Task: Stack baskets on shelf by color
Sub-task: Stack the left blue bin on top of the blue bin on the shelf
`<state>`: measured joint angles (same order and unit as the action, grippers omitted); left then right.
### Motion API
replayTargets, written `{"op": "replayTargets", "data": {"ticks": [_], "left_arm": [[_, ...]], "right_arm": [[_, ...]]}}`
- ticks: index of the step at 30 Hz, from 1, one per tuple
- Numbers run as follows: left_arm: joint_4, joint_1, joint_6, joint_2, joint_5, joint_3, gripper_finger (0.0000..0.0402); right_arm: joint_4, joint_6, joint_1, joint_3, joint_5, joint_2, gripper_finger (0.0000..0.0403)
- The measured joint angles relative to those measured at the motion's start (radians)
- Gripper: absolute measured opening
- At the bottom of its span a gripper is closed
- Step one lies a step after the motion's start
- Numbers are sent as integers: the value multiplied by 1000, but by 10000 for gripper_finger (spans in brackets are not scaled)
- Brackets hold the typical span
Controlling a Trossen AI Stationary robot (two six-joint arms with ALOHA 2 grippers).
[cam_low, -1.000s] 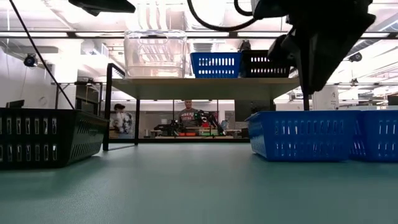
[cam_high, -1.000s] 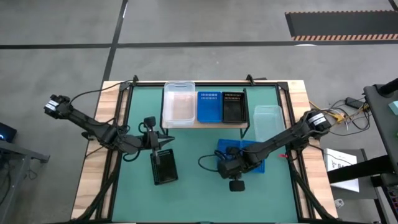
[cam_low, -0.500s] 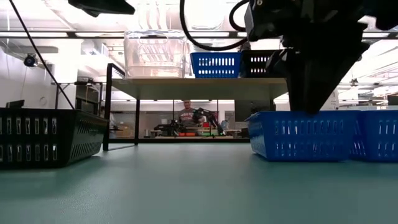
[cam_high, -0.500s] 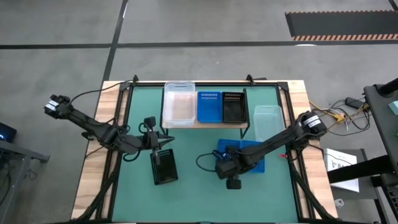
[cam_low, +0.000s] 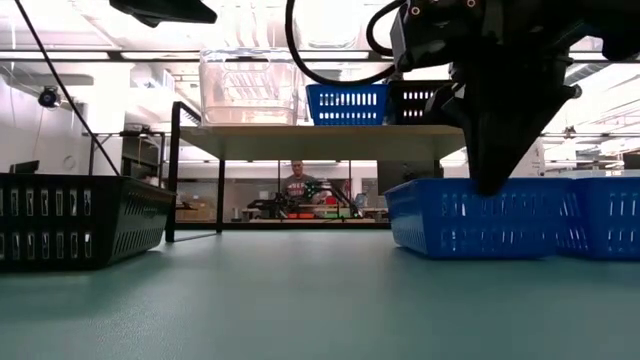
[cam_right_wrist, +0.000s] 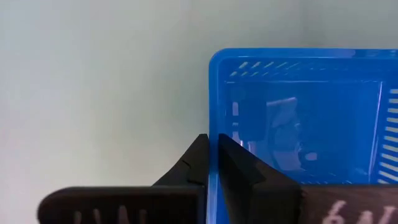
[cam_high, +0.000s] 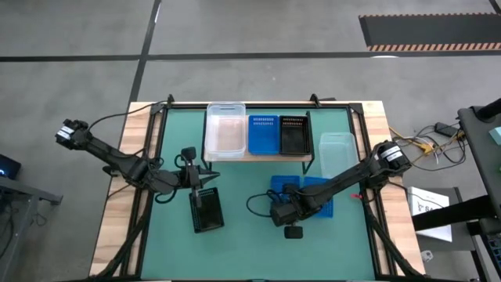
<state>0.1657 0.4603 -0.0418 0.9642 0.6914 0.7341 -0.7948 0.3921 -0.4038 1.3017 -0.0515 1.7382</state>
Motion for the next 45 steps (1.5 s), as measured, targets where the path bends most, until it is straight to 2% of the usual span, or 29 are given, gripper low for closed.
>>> {"op": "replayTargets", "data": {"ticks": [8, 17, 25, 27, 30, 35, 40, 45], "left_arm": [[0, 0, -1, 0, 0, 0, 1], [1, 0, -1, 2, 0, 0, 2], [1, 0, -17, 1, 0, -3, 2], [0, 0, -17, 2, 0, -1, 2], [0, 0, -17, 2, 0, -1, 2], [0, 0, -18, 2, 0, -1, 2], [1, 0, -24, 2, 0, -2, 2], [0, 0, -25, 2, 0, 0, 2]], "right_arm": [[-29, -77, -6, 117, 32, 0, 13], [-101, -278, -33, 392, 37, 0, 13], [-235, -413, -56, 673, 22, -2, 12], [-252, -435, -55, 740, -37, -3, 12], [-313, -445, -49, 823, -185, -3, 12], [-442, -439, -6, 899, -400, -3, 12], [-500, -438, 58, 921, -502, -3, 12], [-529, -437, 160, 899, -527, -3, 12]]}}
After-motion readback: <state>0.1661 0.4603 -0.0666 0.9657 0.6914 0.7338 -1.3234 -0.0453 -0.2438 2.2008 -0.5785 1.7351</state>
